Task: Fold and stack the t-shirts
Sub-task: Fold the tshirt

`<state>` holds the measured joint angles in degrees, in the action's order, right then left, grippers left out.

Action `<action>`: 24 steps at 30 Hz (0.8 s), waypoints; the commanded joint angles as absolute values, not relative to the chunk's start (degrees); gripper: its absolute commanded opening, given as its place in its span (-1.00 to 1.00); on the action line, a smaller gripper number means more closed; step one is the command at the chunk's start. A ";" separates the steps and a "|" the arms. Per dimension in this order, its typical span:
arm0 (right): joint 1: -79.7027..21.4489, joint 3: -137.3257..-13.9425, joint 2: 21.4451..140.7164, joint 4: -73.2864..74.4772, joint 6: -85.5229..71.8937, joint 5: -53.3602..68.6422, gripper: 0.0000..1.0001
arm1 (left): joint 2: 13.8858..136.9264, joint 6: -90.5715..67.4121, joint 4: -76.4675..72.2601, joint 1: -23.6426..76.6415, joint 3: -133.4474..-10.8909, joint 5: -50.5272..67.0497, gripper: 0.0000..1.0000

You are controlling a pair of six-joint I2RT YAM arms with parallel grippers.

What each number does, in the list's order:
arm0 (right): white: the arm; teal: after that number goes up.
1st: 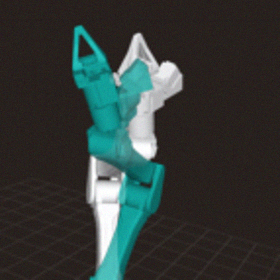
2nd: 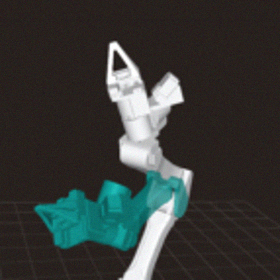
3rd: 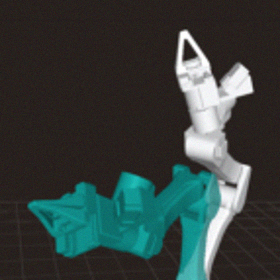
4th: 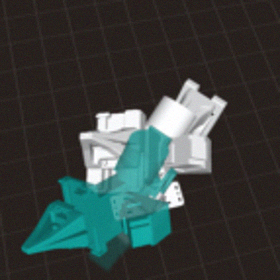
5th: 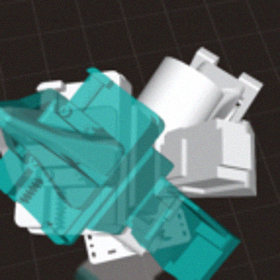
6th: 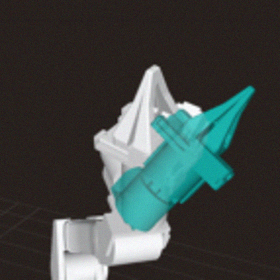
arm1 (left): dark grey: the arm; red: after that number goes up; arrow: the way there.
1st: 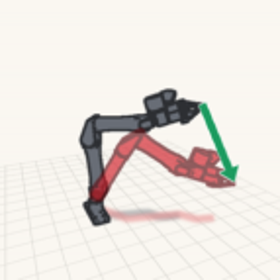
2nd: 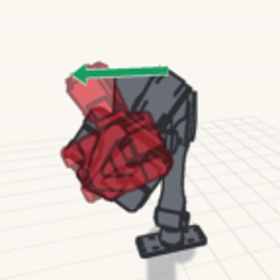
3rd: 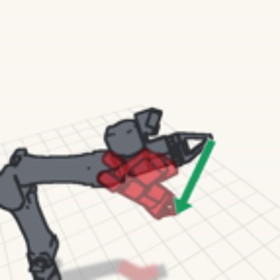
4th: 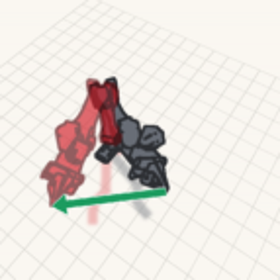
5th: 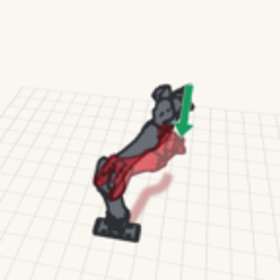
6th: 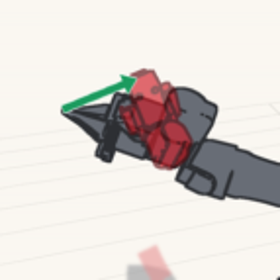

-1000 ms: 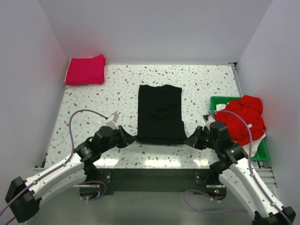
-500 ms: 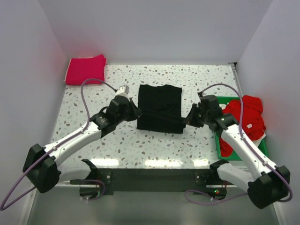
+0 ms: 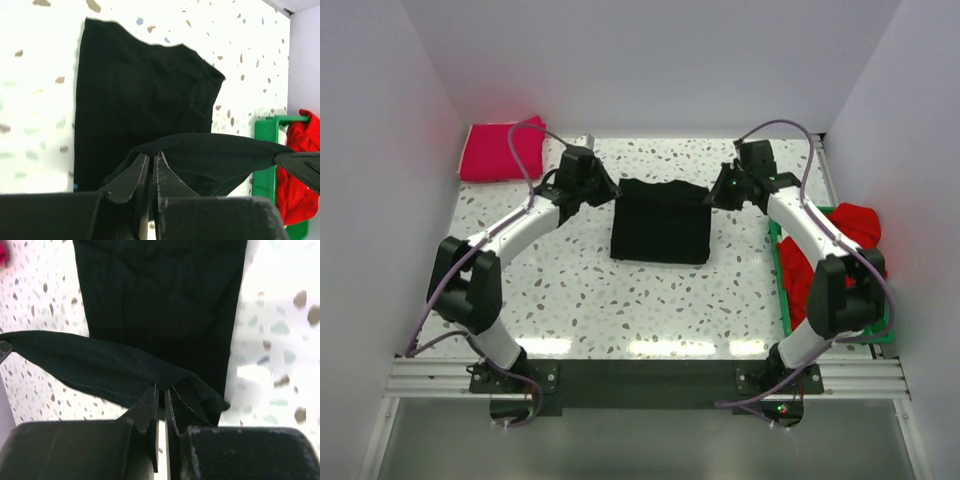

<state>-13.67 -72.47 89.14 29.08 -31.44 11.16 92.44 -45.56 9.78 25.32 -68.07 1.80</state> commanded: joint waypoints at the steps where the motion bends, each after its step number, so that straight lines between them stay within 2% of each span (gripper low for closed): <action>1: -11.78 -79.70 96.49 26.11 -29.97 14.67 -1.00 | 98.51 -43.51 6.24 21.54 -75.92 7.28 -1.00; 10: -8.79 -96.23 119.41 22.59 -32.25 19.95 -1.00 | 117.06 -42.98 1.51 15.65 -90.08 15.80 -0.99; 17: -7.03 -105.81 127.08 22.41 -34.10 20.83 -1.00 | 126.99 -45.62 -8.61 12.92 -98.68 23.29 -0.84; 21: -6.59 -107.92 128.93 22.41 -34.80 19.69 -0.93 | 130.86 -46.14 -10.63 12.92 -103.00 26.89 -0.34; 22: -6.50 -108.10 129.28 22.24 -35.07 19.43 -0.89 | 131.57 -46.14 -11.24 12.92 -103.36 27.16 -0.10; 24: -5.72 -107.67 129.37 21.54 -35.94 19.16 -0.75 | 131.57 -46.05 -12.65 12.66 -102.92 27.16 0.08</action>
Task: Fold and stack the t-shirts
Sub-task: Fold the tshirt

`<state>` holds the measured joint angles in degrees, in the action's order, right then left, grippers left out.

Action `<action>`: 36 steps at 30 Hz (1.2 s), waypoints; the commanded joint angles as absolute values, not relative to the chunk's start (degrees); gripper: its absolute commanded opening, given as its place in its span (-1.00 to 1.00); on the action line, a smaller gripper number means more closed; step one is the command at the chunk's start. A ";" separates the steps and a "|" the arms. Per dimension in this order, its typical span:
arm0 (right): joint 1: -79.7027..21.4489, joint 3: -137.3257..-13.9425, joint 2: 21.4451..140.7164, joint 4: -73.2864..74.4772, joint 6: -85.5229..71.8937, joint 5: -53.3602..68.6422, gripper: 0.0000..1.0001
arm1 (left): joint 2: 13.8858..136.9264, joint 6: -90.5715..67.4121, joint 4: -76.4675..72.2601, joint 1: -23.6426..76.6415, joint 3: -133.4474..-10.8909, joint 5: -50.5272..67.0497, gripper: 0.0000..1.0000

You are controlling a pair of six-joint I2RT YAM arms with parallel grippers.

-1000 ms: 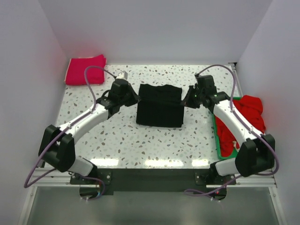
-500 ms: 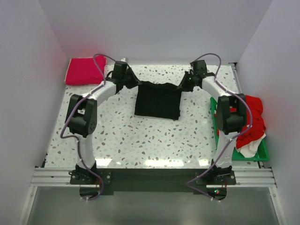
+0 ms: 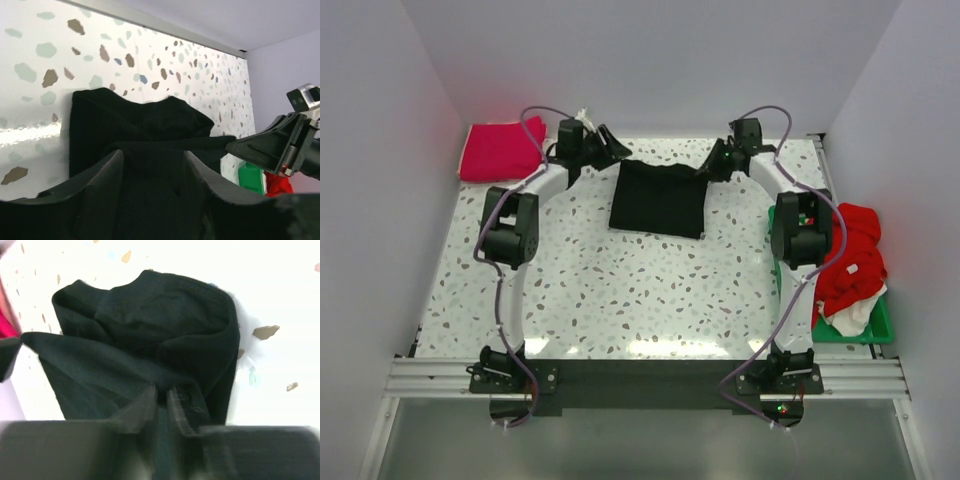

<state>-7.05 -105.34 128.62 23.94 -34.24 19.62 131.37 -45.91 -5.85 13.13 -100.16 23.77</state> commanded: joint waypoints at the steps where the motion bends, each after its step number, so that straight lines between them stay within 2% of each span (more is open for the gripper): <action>1: -5.36 -107.58 129.29 21.27 -36.03 19.07 -0.50 | 131.14 -45.97 -13.09 12.31 -102.66 27.42 0.16; 3: -5.01 -107.31 128.15 21.53 -34.99 18.02 -0.17 | 129.82 -45.79 -14.58 11.95 -100.38 27.42 0.19; 4: -5.01 -107.31 127.54 22.75 -34.02 17.06 0.09 | 127.81 -45.70 -14.94 11.61 -99.24 26.81 0.20; 7: -5.27 -105.30 123.24 23.73 -31.03 12.93 0.34 | 122.81 -43.07 -13.46 11.43 -94.23 22.17 0.20; 8: -5.45 -102.60 121.66 23.56 -30.50 11.27 0.37 | 121.57 -42.46 -12.58 11.43 -91.70 20.41 0.20; 10: -7.11 -99.60 117.80 23.03 -28.57 8.72 0.39 | 118.58 -41.66 -10.12 11.43 -89.05 14.96 0.18; 13: -10.10 -95.28 115.67 22.94 -26.81 5.11 0.41 | 116.99 -41.57 -9.67 11.95 -84.04 13.01 0.16; 21: -16.69 -96.68 120.23 29.35 -23.99 -6.93 0.46 | 116.54 -39.46 -6.41 17.22 -77.45 5.80 0.18; 24: -17.23 -94.58 120.50 28.74 -23.91 -7.56 0.52 | 116.28 -39.72 -7.90 19.06 -74.80 5.01 0.20; 31: -19.24 -88.34 119.54 26.72 -23.82 -5.54 0.53 | 113.21 -42.01 -11.60 22.06 -66.82 6.15 0.20; 36: -21.71 -80.43 115.94 24.70 -24.87 -3.26 0.50 | 107.86 -45.61 -14.68 25.83 -59.87 5.63 0.11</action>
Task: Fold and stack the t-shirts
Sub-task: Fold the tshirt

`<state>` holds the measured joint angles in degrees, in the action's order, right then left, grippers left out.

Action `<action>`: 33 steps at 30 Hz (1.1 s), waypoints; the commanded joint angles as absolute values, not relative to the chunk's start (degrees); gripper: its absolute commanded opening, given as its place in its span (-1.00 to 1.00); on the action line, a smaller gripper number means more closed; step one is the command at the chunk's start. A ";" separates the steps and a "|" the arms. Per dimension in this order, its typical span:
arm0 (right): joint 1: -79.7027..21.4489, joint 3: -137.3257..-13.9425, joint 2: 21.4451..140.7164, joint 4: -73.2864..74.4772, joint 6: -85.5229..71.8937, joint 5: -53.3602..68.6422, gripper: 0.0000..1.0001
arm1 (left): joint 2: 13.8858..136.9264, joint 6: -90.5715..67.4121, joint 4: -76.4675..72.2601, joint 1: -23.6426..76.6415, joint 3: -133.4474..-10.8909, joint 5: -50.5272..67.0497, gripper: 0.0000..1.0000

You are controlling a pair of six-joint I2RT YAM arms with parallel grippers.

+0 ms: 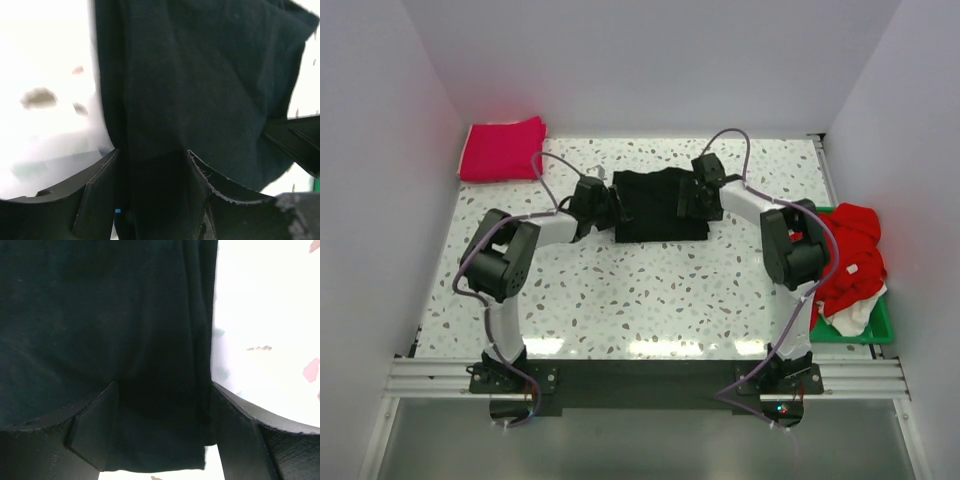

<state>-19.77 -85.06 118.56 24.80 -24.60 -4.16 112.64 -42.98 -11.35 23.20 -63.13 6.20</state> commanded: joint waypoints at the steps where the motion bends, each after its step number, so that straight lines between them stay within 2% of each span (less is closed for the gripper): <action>1: -21.97 -77.37 114.19 23.83 -24.96 -2.82 0.49 | 106.88 -46.31 -14.76 26.36 -57.33 5.19 0.09; 4: -22.67 -72.44 108.75 22.60 -25.58 -1.59 0.48 | 102.06 -48.69 -14.07 28.91 -51.71 3.09 0.02; 7: -22.94 -62.62 101.47 21.10 -26.19 -0.09 0.47 | 95.20 -51.31 -12.22 32.42 -45.03 0.18 0.01; 12: -24.70 -53.10 89.31 21.35 -26.54 2.72 0.47 | 80.90 -55.02 -9.41 36.91 -33.51 -4.04 0.02; 18: -24.70 -53.34 81.04 24.96 -25.75 0.45 0.54 | 71.90 -50.37 -0.10 36.65 -36.98 -11.07 0.18; 23: -23.56 -62.04 86.47 26.46 -24.44 -5.26 0.49 | 77.51 -44.92 4.21 33.23 -45.16 -10.20 0.14; 33: -21.09 -74.43 101.68 25.31 -24.17 -5.71 0.29 | 93.95 -42.01 5.63 30.06 -57.38 -7.91 0.03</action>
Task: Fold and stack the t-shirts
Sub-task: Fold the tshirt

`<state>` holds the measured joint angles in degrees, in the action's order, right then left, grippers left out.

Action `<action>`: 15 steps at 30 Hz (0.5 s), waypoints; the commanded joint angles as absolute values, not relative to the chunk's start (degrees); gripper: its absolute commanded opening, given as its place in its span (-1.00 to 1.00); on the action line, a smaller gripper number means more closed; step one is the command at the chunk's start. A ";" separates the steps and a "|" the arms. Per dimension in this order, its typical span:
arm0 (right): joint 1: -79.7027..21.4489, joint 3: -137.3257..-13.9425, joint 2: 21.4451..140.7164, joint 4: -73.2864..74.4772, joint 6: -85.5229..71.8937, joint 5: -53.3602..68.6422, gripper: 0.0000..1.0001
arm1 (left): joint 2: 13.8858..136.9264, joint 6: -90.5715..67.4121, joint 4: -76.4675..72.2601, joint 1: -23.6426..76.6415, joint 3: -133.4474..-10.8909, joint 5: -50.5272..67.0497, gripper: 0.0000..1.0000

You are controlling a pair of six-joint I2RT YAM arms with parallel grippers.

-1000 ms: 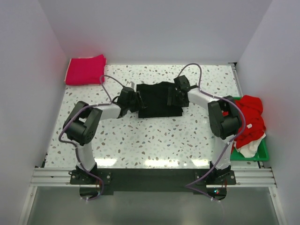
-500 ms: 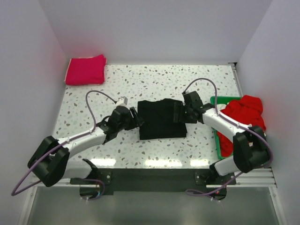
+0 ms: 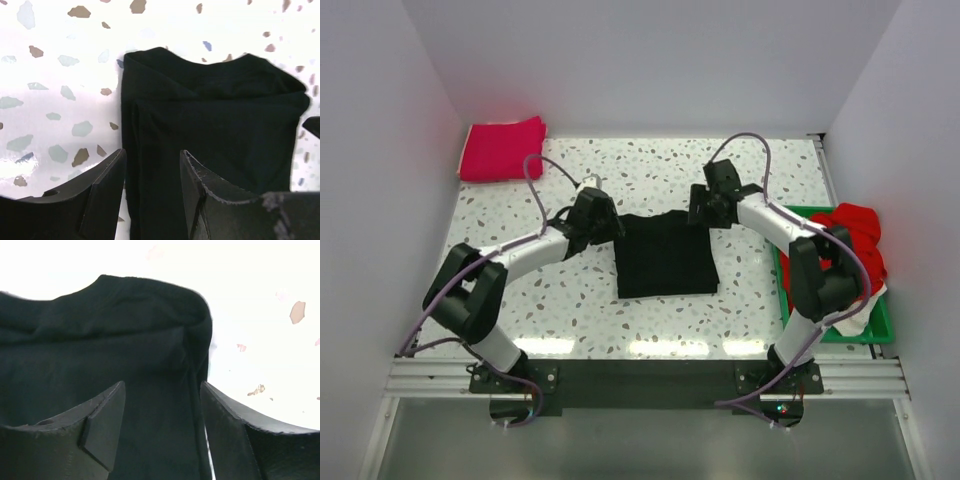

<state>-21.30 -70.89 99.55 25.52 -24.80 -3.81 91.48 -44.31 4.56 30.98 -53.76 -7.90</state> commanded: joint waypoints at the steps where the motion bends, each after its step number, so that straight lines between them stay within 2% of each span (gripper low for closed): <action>1: -21.09 -75.49 102.21 25.23 -24.26 -6.41 0.27 | 94.74 -41.92 5.54 29.97 -58.09 -7.91 0.01; 9: -20.65 -78.31 106.79 24.26 -24.61 -6.24 0.15 | 100.90 -42.45 4.57 29.79 -62.05 -8.17 -0.03; 15: -20.65 -78.13 107.75 23.73 -25.05 -5.19 -0.06 | 102.57 -42.36 3.95 29.53 -63.28 -8.61 -0.09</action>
<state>-20.93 -76.05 106.89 25.41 -24.86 -4.99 101.73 -43.66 5.61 30.00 -60.58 -7.75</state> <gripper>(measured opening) 0.482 0.462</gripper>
